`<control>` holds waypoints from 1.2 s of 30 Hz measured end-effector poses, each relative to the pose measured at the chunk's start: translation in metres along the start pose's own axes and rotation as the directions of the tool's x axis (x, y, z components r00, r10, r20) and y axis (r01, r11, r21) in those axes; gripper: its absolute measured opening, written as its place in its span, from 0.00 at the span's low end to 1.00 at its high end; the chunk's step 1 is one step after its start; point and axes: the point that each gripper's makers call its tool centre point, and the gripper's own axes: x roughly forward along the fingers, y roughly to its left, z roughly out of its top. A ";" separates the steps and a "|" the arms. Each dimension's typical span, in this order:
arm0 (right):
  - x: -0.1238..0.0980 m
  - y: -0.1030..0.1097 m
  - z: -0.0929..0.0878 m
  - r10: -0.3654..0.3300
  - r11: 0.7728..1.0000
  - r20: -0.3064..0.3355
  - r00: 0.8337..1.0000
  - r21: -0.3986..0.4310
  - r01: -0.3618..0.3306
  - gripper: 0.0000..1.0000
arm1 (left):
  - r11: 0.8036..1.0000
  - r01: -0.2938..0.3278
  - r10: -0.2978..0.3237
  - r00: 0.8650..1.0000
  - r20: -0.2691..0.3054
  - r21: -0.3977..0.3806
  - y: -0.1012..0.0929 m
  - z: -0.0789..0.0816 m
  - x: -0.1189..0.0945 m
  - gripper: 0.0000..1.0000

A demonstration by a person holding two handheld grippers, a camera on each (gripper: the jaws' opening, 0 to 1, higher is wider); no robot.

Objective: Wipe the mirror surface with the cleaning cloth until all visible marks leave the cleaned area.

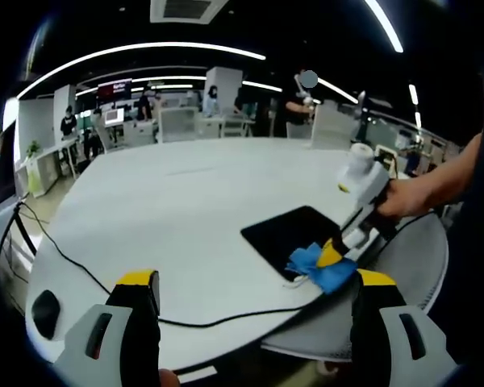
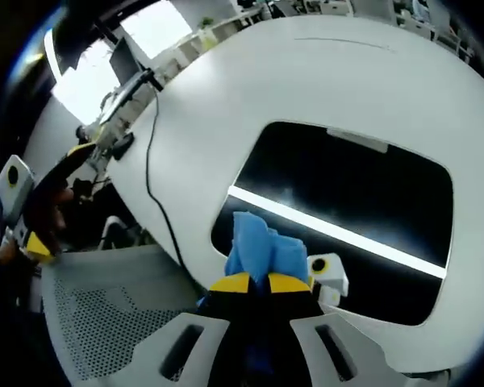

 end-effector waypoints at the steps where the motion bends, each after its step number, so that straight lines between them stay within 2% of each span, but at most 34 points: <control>1: 0.000 0.000 0.000 0.000 1.000 0.000 1.000 -0.001 0.000 0.01 | 1.000 0.000 0.000 1.000 0.001 -0.001 0.000 0.001 0.001 1.00; 21: -0.004 -0.010 0.002 0.021 1.000 -0.004 1.000 -0.002 -0.021 0.01 | 1.000 -0.008 0.008 1.000 0.007 -0.014 -0.001 0.004 0.010 1.00; 29: -0.012 -0.027 -0.001 0.015 0.999 0.001 1.000 0.032 -0.015 0.01 | 1.000 -0.003 0.003 1.000 0.001 -0.013 -0.003 0.004 0.013 1.00; 36: -0.016 -0.033 -0.003 0.012 0.999 -0.005 1.000 0.034 -0.012 0.01 | 1.000 0.000 0.000 1.000 -0.006 -0.009 -0.002 0.004 0.013 1.00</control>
